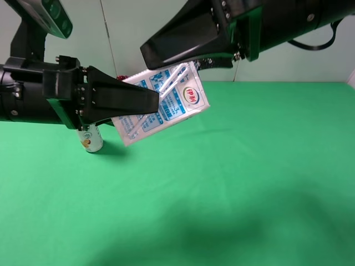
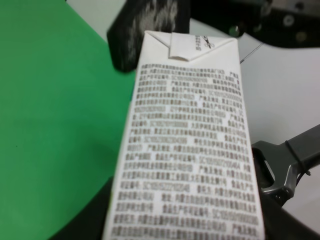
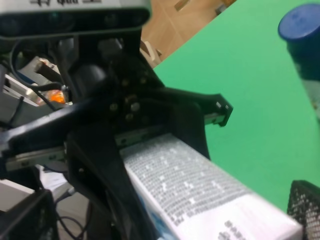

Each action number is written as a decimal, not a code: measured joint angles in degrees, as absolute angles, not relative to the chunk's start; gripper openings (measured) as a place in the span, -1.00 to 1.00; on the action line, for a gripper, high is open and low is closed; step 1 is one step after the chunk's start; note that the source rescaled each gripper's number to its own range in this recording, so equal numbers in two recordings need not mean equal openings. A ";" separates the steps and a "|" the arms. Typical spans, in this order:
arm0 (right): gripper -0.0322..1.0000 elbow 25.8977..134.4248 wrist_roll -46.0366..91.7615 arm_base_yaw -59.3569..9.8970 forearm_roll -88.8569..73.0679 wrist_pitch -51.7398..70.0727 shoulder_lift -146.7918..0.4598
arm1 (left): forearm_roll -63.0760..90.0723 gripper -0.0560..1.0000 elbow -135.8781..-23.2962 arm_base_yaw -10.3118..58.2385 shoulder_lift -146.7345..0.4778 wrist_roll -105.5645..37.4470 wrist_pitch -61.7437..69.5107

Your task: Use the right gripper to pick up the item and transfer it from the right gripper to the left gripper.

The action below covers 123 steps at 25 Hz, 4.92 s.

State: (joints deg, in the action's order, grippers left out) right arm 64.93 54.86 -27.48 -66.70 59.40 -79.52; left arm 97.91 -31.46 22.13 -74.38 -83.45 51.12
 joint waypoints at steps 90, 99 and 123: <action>1.00 28.13 3.14 -9.61 -1.61 57.98 0.28 | 97.64 -0.89 -36.36 21.98 -74.44 -86.07 49.99; 1.00 28.13 3.14 -9.48 -1.62 58.03 0.28 | 94.59 -0.89 -44.80 21.98 -74.55 -80.76 42.25; 1.00 28.13 3.14 -9.48 -1.67 58.03 0.28 | 65.34 -0.89 -49.54 21.16 -71.12 -57.37 22.06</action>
State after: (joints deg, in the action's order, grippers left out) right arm 28.13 3.14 -9.48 -1.67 58.03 0.28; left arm 65.34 -49.54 21.16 -71.12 -57.37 22.06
